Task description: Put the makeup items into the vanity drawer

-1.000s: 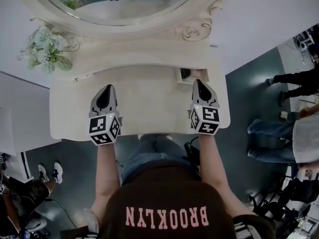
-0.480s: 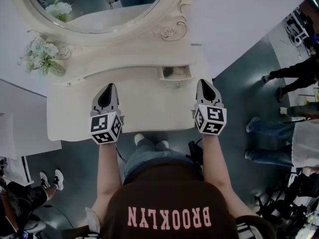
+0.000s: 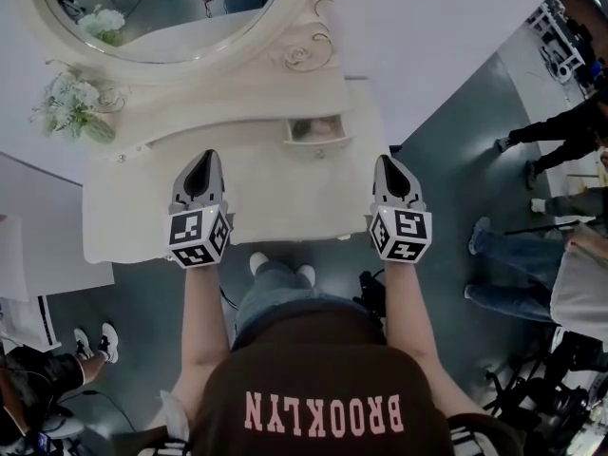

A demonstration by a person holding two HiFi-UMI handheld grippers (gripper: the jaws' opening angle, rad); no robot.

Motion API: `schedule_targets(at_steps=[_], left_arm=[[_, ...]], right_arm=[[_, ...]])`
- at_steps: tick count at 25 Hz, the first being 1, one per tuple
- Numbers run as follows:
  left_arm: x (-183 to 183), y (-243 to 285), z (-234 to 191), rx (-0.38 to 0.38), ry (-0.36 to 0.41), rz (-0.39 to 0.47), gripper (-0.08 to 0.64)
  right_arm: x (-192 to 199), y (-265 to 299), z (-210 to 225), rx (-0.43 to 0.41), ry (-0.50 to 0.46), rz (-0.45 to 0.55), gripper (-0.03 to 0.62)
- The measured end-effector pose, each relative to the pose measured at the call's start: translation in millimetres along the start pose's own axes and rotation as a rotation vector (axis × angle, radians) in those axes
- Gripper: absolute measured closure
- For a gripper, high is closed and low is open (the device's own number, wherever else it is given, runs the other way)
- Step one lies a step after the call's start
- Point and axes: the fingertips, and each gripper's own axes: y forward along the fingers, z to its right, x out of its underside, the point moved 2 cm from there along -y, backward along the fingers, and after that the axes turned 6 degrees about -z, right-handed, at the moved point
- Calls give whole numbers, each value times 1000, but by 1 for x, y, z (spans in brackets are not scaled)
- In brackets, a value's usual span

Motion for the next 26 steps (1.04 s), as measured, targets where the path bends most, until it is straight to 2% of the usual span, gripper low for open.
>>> schedule_targets(at_steps=[7,26], left_arm=[[7,-8,10,-7,1,-6,554],[15,-25,25,12,15,-2,554]], right_arm=[[13,-10,3,-13,-6,-10,597],[16,-28,-11,-49,-78,9,597]])
